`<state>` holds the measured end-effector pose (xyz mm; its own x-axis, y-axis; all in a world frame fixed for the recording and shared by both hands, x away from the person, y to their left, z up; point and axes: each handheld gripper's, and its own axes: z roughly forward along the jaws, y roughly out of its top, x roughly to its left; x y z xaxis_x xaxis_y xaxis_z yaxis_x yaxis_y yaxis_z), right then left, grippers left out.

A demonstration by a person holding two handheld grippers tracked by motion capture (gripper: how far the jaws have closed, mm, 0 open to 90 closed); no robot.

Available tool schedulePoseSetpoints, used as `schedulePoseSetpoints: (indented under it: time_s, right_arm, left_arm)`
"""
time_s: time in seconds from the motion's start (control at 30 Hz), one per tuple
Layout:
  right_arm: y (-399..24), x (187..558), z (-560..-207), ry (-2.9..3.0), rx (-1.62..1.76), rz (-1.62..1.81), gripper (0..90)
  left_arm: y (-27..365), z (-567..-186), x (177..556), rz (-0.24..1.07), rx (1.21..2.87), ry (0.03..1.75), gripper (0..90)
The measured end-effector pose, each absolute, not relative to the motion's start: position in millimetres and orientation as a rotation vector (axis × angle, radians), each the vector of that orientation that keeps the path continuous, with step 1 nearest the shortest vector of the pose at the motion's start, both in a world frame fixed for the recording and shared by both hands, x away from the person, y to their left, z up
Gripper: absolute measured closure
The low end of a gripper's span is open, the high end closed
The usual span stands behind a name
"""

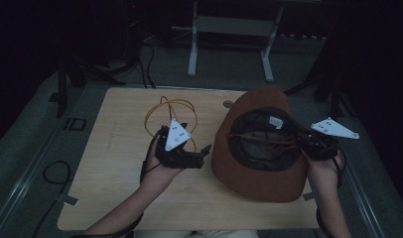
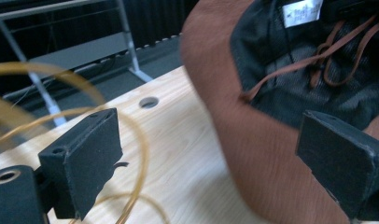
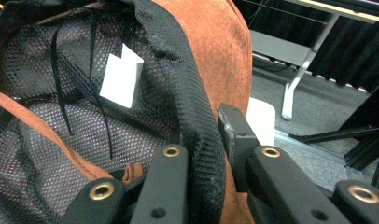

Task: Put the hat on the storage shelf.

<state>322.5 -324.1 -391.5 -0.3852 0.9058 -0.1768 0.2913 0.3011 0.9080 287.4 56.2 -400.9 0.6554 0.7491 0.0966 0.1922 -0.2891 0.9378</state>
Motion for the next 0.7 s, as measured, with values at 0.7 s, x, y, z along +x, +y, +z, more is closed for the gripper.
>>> schedulePoseSetpoints:
  time_s: [0.7]
  right_arm:
    - [-312,306,-399,1.889,1.027,1.106,80.9]
  left_arm:
    - [-27,-421,356,0.651,1.981,0.756,14.3]
